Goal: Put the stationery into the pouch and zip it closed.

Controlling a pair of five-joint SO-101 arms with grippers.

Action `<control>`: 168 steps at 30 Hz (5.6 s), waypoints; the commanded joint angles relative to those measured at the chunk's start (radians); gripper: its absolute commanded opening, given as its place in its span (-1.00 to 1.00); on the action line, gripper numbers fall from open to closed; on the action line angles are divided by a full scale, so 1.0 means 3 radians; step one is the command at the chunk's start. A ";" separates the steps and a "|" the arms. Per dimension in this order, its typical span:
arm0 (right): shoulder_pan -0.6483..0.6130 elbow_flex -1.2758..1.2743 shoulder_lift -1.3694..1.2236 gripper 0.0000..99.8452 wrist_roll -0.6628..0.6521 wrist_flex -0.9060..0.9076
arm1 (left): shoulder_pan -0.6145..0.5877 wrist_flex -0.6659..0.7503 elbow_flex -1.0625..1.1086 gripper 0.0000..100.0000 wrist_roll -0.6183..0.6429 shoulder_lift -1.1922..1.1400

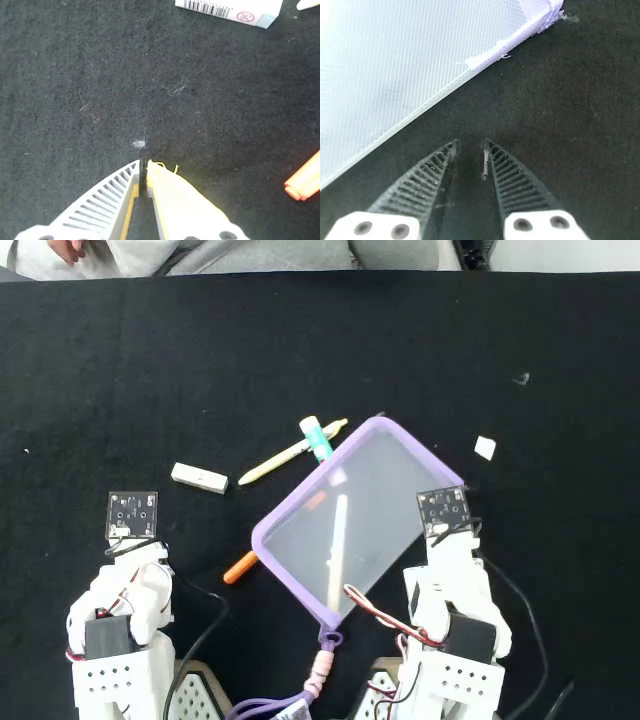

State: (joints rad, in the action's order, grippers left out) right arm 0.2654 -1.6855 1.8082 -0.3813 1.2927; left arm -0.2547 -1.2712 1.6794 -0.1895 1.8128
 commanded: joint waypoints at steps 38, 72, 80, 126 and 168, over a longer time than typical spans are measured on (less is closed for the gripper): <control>0.0051 0.0008 0.0284 -0.85 0.0010 0.0051 | 0.0023 -0.0005 0.0064 -0.94 -0.0005 0.0010; -0.0604 0.1220 0.0284 -0.84 -0.0931 -0.0066 | 0.0023 -0.0005 0.0064 -0.94 -0.0005 0.0010; -0.1800 0.1793 0.0182 -0.84 -0.1202 0.0322 | 0.0023 -0.0005 0.0064 -0.94 -0.0005 0.0010; -0.5626 0.3204 -0.4299 -0.58 0.0266 0.0731 | 0.0043 -0.0005 0.0064 -0.94 -0.0005 0.0010; -0.5621 0.3230 -0.3542 -0.58 0.0271 0.0844 | -0.3659 0.0199 0.0064 -0.94 -0.0465 0.0010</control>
State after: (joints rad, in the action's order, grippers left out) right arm -1.4131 -0.7725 0.8094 -0.3092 1.5489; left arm -1.4208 -1.2160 1.6794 -0.2647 1.8128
